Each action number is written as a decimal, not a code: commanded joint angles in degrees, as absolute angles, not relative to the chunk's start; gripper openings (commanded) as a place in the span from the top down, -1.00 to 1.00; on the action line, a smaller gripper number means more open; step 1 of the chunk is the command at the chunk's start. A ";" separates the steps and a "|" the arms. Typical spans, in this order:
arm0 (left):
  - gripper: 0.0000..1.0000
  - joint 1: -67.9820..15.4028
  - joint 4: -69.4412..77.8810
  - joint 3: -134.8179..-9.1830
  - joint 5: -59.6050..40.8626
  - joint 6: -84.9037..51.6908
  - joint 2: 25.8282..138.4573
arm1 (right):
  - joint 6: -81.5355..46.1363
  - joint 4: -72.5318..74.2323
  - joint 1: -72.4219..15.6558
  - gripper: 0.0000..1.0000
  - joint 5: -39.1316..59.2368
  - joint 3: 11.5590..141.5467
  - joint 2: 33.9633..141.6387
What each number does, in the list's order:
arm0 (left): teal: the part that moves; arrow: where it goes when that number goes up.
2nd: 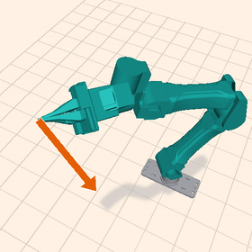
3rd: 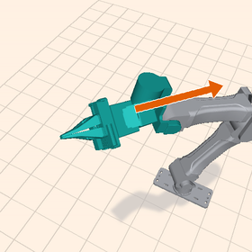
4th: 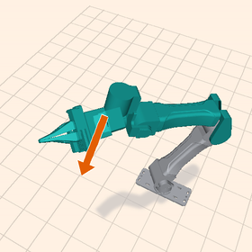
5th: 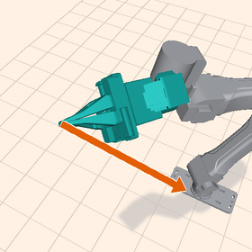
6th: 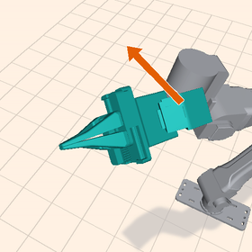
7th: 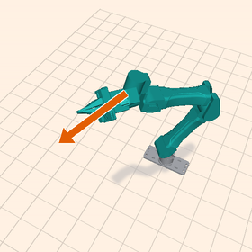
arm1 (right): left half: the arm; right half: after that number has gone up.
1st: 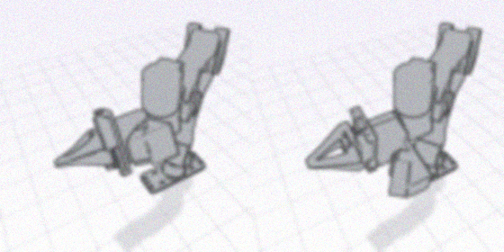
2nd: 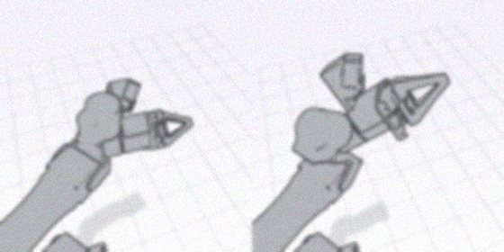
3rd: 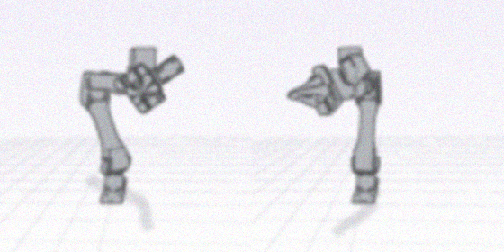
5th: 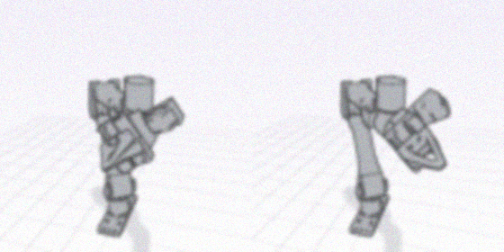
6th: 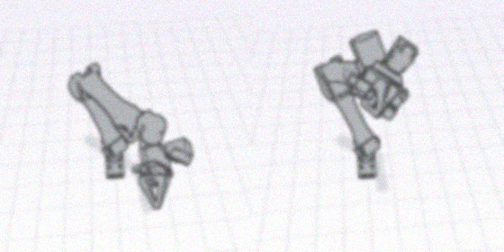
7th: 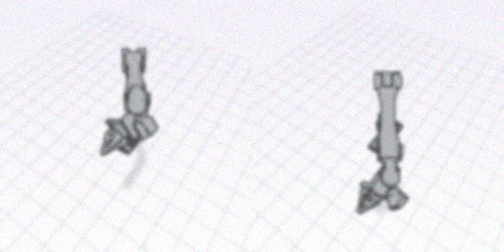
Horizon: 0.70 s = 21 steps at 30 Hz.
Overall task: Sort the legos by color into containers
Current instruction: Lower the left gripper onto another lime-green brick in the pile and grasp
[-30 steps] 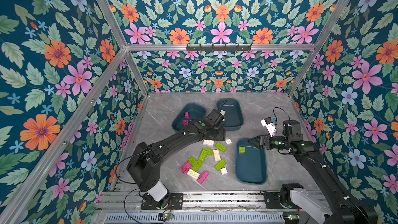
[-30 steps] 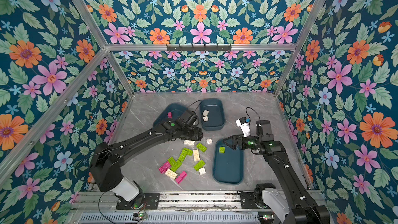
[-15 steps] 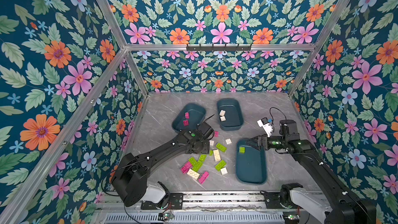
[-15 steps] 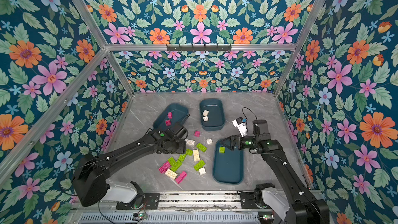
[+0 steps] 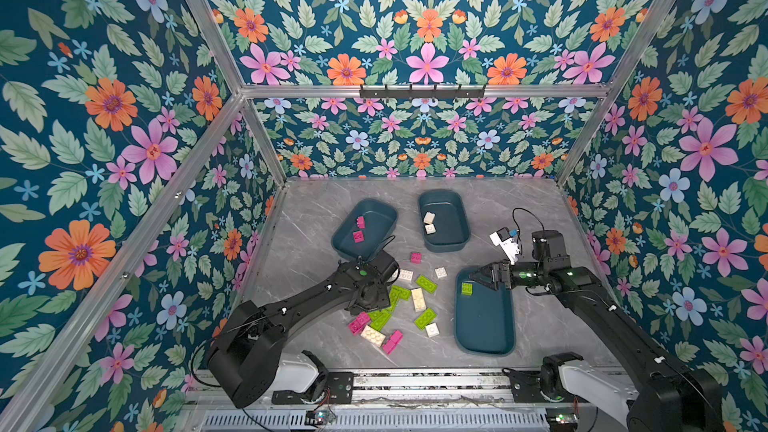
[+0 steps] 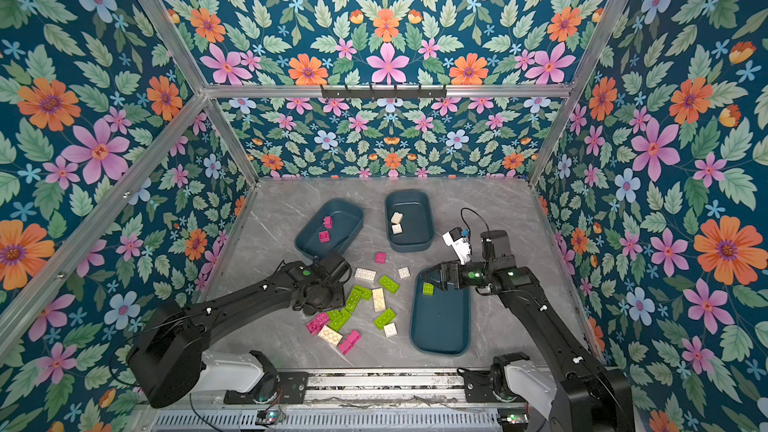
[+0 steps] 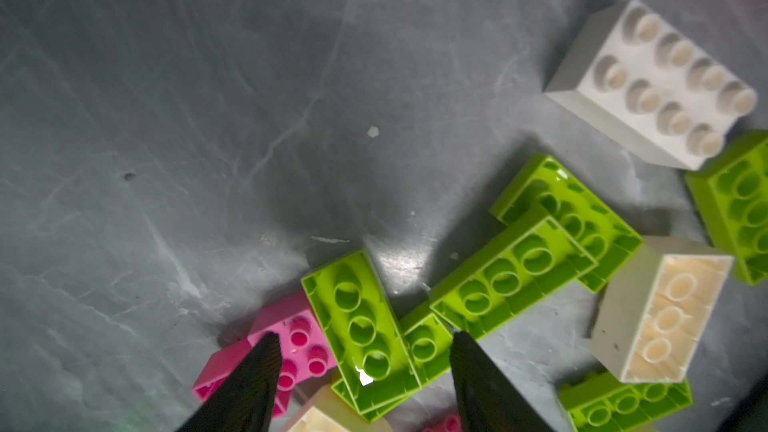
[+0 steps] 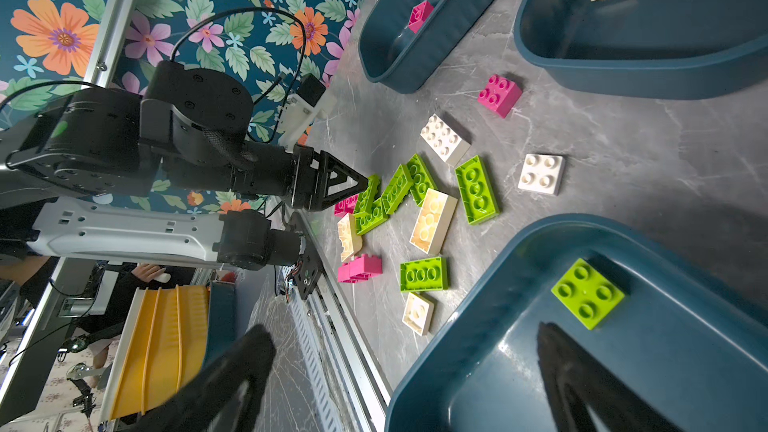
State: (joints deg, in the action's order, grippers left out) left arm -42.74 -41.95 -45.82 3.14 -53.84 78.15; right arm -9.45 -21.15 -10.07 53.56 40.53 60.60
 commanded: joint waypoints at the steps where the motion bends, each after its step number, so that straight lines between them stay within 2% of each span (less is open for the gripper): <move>1: -0.35 -41.83 -38.68 -45.13 1.69 -54.46 78.74 | -9.54 -19.69 -10.22 -0.98 54.40 40.78 60.90; 18: -0.34 -39.94 -32.52 -44.68 -1.81 -55.30 83.58 | -8.61 -20.90 -10.18 -0.98 53.70 40.43 60.38; 21: -0.27 -40.08 -32.23 -45.93 -1.70 -55.13 84.58 | -8.66 -20.91 -10.13 -0.98 53.54 40.18 60.25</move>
State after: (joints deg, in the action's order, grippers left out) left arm -40.03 -32.95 -45.15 -1.45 -55.11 84.14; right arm -8.97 -21.12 -10.11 53.49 40.34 60.45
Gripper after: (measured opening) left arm 0.642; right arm 0.991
